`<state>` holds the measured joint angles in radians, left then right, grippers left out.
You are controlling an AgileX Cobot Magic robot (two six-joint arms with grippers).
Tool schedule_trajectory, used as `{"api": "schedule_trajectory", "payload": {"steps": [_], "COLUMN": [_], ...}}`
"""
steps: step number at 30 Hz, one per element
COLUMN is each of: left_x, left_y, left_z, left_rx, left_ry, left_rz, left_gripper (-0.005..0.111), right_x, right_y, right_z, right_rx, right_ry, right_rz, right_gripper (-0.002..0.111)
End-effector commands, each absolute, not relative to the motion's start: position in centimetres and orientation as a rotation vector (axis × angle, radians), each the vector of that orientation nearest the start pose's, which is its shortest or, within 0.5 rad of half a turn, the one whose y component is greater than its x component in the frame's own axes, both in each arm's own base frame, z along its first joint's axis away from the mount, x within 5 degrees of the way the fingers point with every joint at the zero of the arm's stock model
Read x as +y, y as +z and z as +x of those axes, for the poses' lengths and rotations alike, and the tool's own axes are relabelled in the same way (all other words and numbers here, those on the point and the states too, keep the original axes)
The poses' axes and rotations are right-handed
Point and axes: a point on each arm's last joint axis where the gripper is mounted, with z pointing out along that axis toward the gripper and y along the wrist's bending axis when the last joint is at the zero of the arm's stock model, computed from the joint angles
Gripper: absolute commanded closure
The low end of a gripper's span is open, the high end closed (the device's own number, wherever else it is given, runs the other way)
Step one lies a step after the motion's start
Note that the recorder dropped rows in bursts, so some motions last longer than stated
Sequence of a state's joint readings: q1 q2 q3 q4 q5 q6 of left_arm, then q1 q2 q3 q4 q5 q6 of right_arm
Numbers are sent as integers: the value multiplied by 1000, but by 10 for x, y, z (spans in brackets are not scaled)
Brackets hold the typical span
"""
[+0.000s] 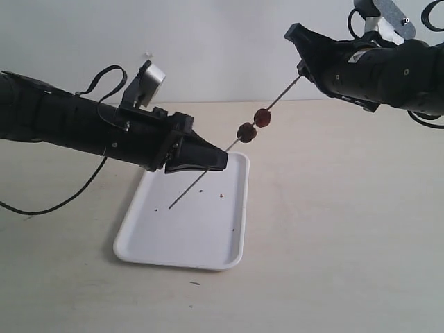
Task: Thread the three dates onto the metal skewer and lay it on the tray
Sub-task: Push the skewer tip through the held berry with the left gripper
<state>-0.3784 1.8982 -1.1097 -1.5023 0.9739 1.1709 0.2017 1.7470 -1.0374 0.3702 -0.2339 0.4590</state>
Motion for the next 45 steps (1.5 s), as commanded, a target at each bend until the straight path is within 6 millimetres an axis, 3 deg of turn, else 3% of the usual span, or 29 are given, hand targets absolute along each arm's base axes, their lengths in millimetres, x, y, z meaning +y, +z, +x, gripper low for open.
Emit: {"api": "schedule_trajectory", "payload": {"steps": [1,12,21,29,38,45], "left_x": [-206,-210,-236,-240,-243,-261], "left_y": [194,198,213,221,227,219], "left_z": [318,320,316,330,338,344], "left_rx": [2308,2257,2170,2139,2077,2077], "left_ry": [-1419,-1439,-1436,-1295,-1260,-1276], "left_rz": [566,511,632,595,525,550], "left_gripper": [107,107,107,107,107,107], "right_x": [69,70,71,72,73,73], "right_y": [229,228,227,226,225,224], "right_z": [381,380,380,379,379,378], "right_rx": [1921,1941,1955,1978,1997,2018], "right_ry": [563,549,536,523,502,499], "right_rz": [646,607,574,544,491,493], "right_gripper": [88,88,88,88,88,88]}}
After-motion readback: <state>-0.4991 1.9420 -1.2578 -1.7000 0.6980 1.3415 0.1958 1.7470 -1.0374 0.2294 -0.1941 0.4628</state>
